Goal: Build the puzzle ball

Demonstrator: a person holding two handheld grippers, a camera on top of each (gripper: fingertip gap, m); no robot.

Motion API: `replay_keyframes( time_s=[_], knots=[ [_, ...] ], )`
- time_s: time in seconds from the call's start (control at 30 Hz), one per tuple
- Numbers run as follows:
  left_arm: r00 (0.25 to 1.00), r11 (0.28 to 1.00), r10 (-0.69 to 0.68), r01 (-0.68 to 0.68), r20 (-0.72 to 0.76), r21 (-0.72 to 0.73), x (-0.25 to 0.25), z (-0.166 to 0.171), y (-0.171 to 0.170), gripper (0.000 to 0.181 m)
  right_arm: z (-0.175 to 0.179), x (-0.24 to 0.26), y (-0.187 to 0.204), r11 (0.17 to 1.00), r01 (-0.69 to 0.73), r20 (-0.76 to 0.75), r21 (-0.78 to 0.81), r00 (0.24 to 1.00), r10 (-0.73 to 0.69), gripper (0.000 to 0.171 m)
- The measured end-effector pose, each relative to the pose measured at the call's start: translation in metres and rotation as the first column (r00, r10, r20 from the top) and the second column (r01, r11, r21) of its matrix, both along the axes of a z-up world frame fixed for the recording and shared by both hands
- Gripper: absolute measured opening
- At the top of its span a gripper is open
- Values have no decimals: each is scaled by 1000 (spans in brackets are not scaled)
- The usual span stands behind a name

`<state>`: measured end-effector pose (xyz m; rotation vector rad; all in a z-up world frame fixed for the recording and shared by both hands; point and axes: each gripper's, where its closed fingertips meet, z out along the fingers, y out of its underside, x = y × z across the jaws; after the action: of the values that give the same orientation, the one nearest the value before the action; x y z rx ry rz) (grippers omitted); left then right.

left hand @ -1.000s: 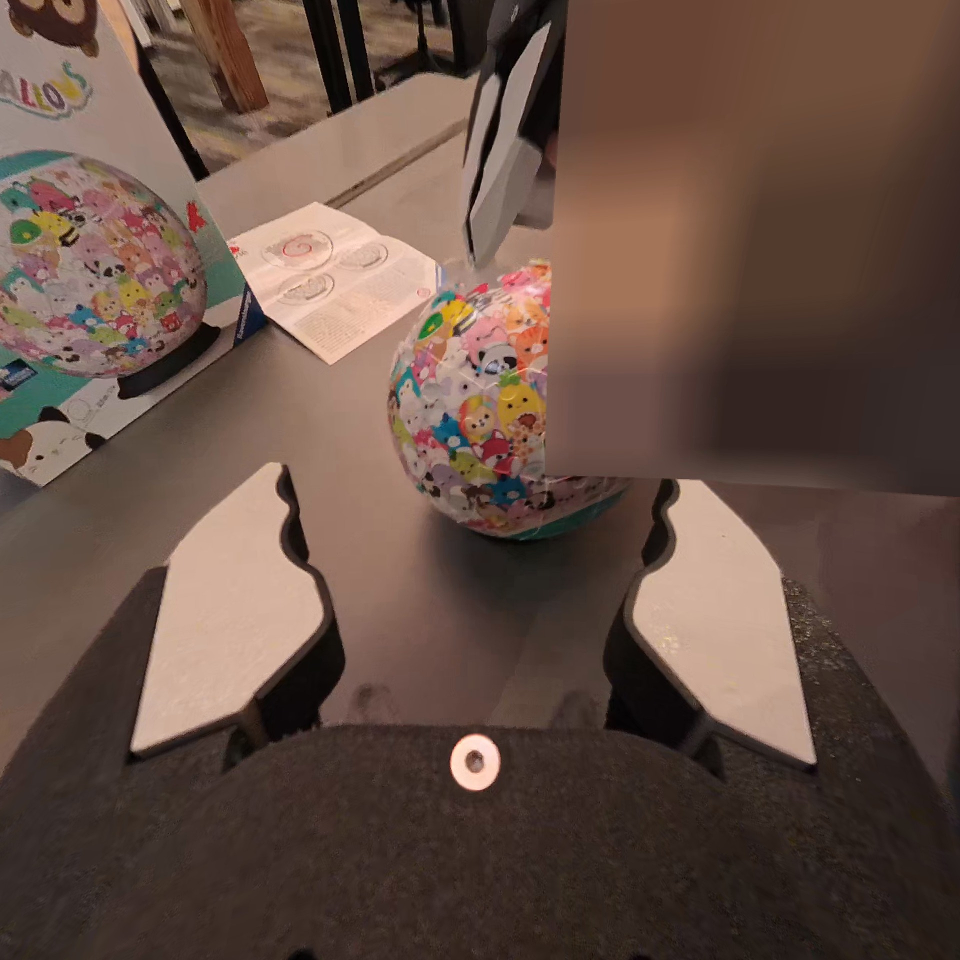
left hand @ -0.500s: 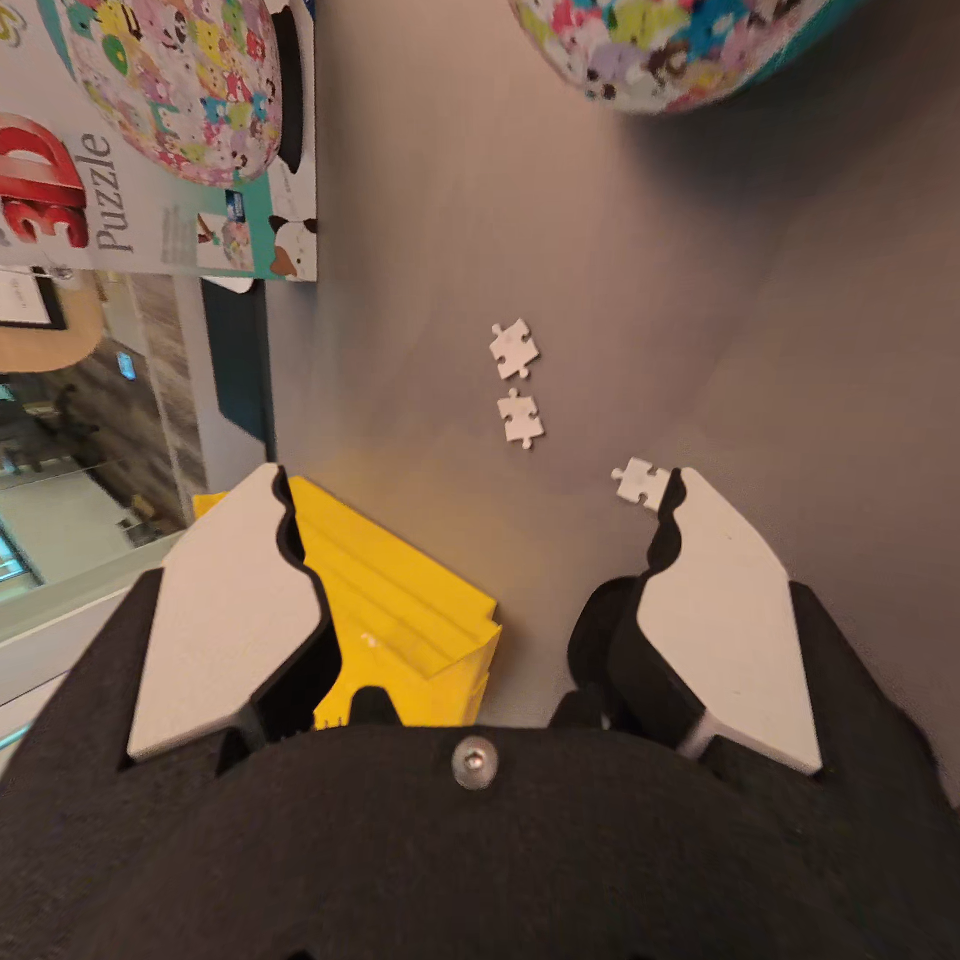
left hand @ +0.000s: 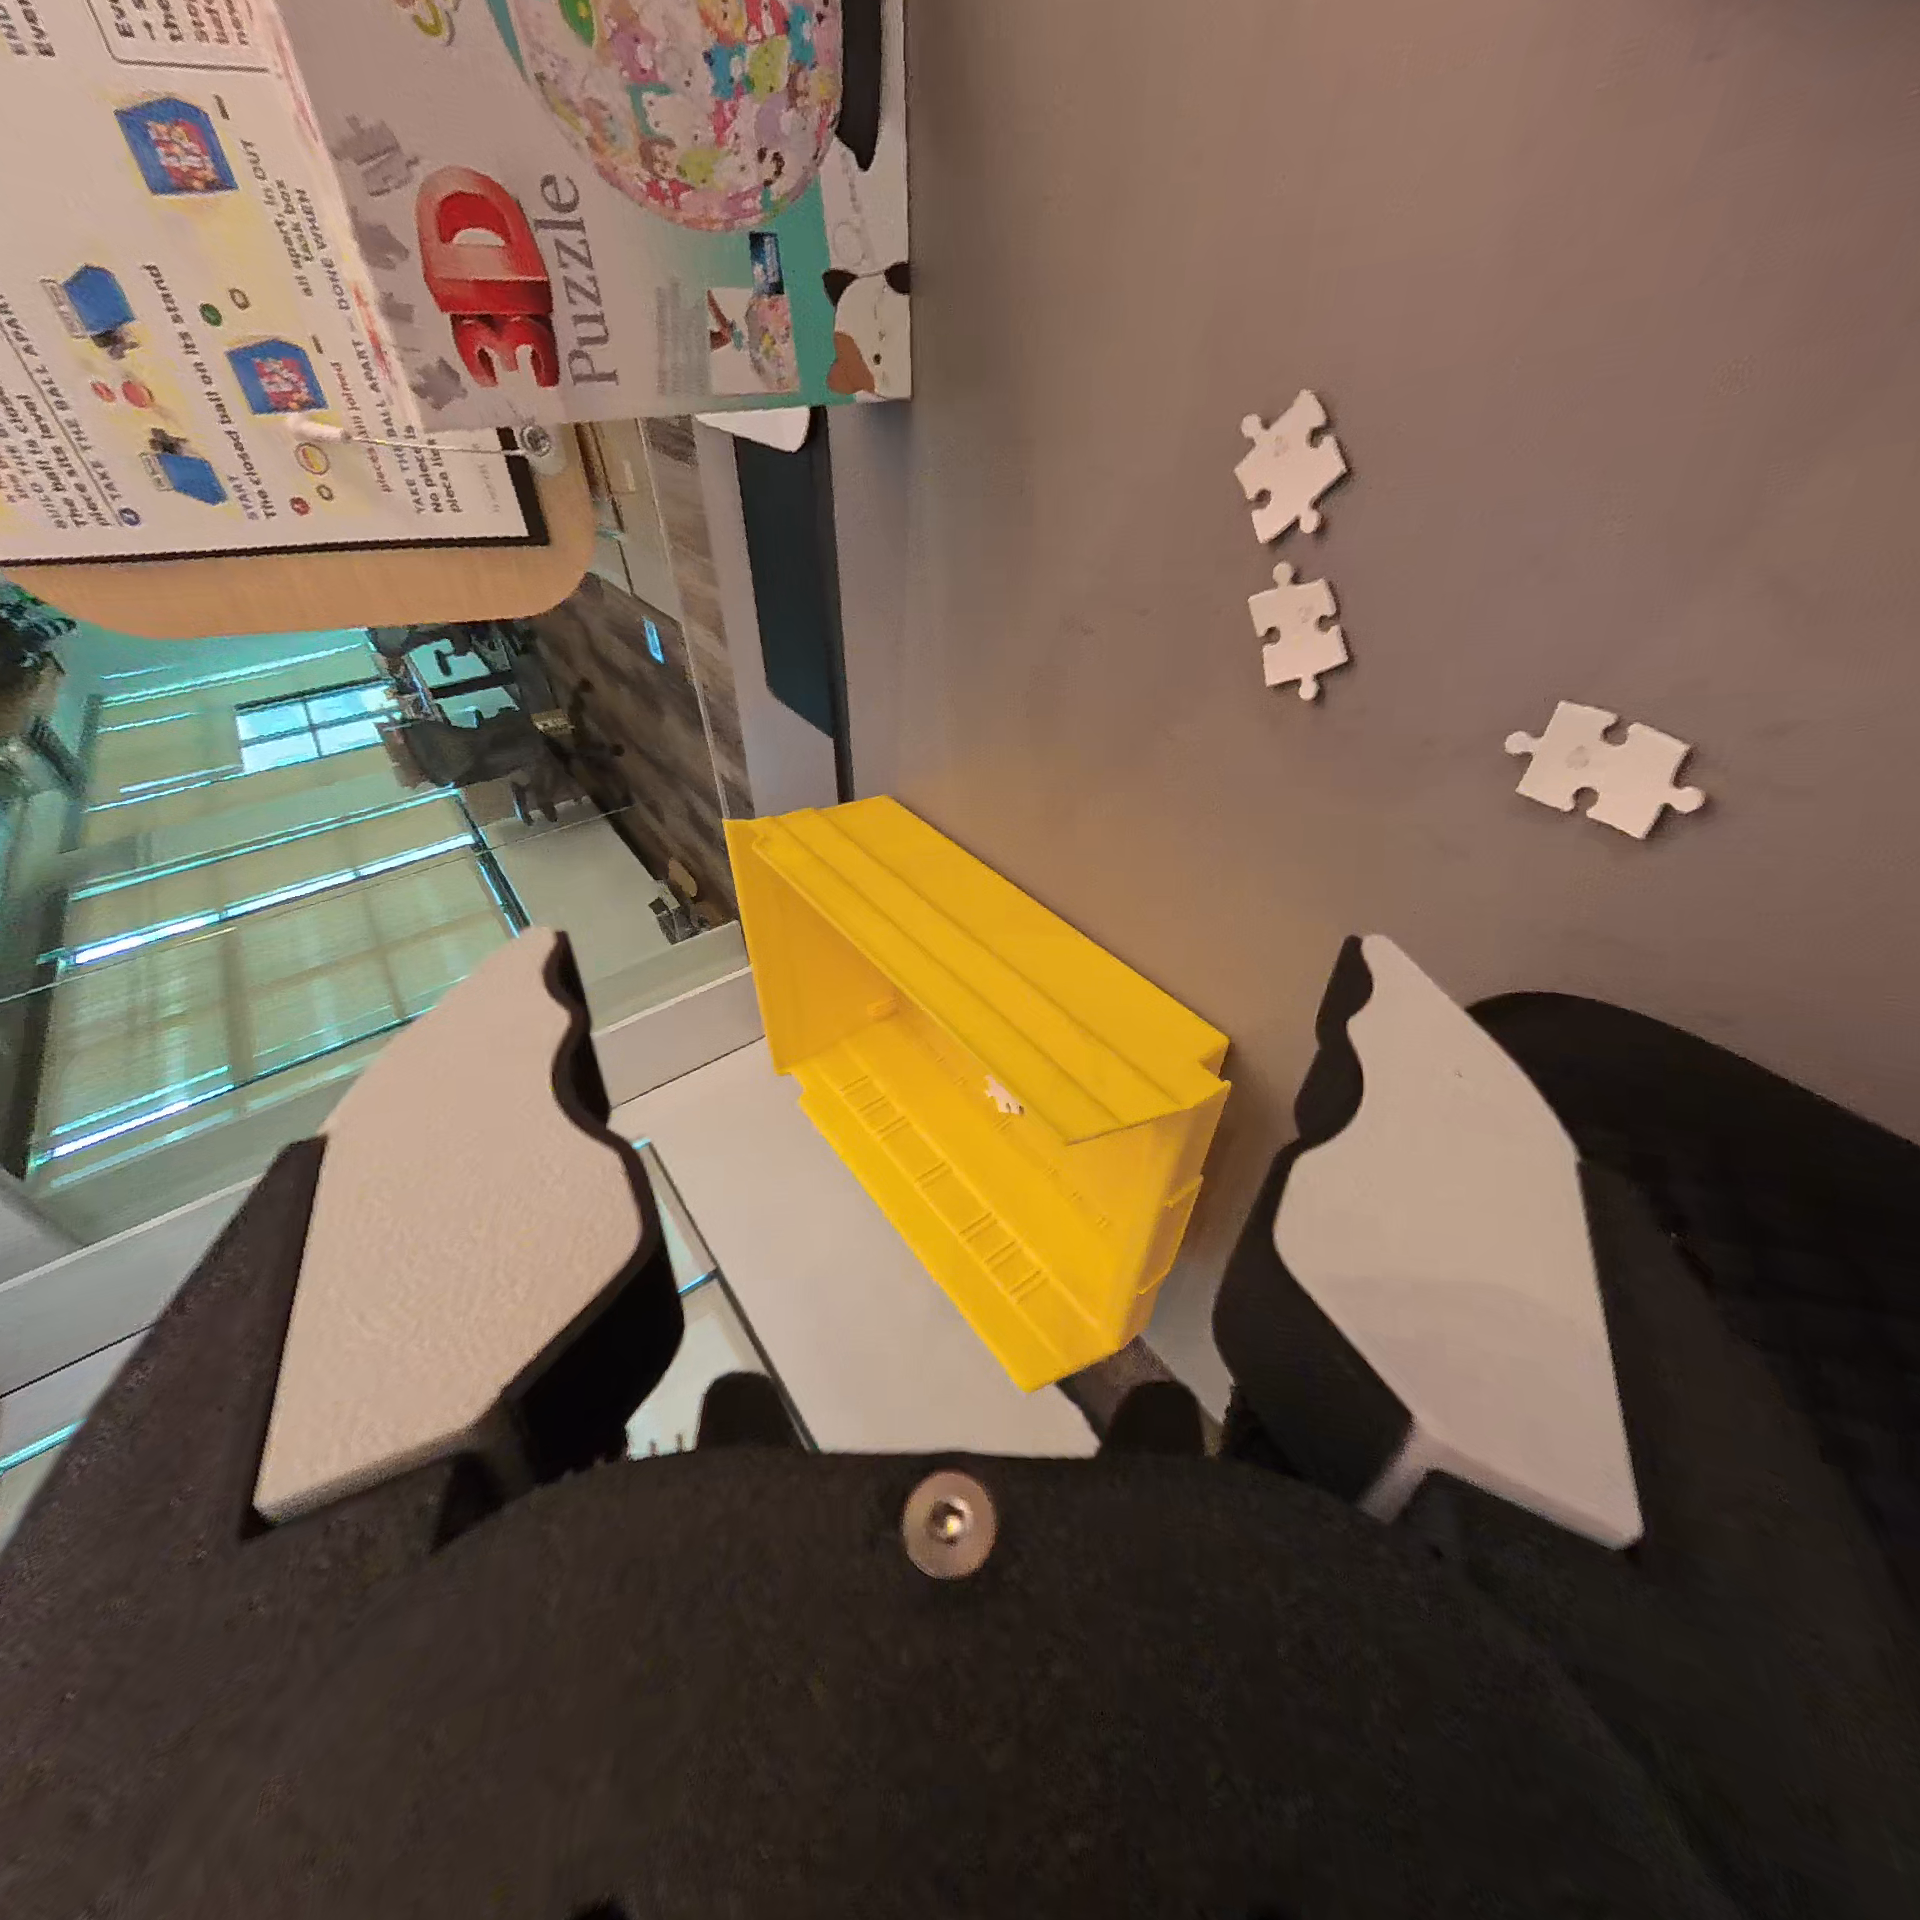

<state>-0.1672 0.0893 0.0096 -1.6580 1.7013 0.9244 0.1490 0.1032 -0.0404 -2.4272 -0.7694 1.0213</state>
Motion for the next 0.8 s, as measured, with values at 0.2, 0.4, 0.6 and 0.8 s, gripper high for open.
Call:
replay_keyframes(
  time_s=[0.2,0.4,0.6,0.8],
  knots=[
    [999,999,18,-17,-35,30,-10,3,-1,129,3,-7,-2,1000,-13,14,15,1000,13,3],
    [998,999,34,-32,-53,38,-19,6,-2,129,8,-15,-2,999,-36,26,36,999,35,3],
    [996,998,48,-45,-72,39,-26,5,-2,129,9,-18,-2,998,-40,29,43,999,39,3],
    [995,998,54,-52,-78,30,-28,1,-2,128,7,-15,-4,999,-38,27,38,999,37,3]
  ],
)
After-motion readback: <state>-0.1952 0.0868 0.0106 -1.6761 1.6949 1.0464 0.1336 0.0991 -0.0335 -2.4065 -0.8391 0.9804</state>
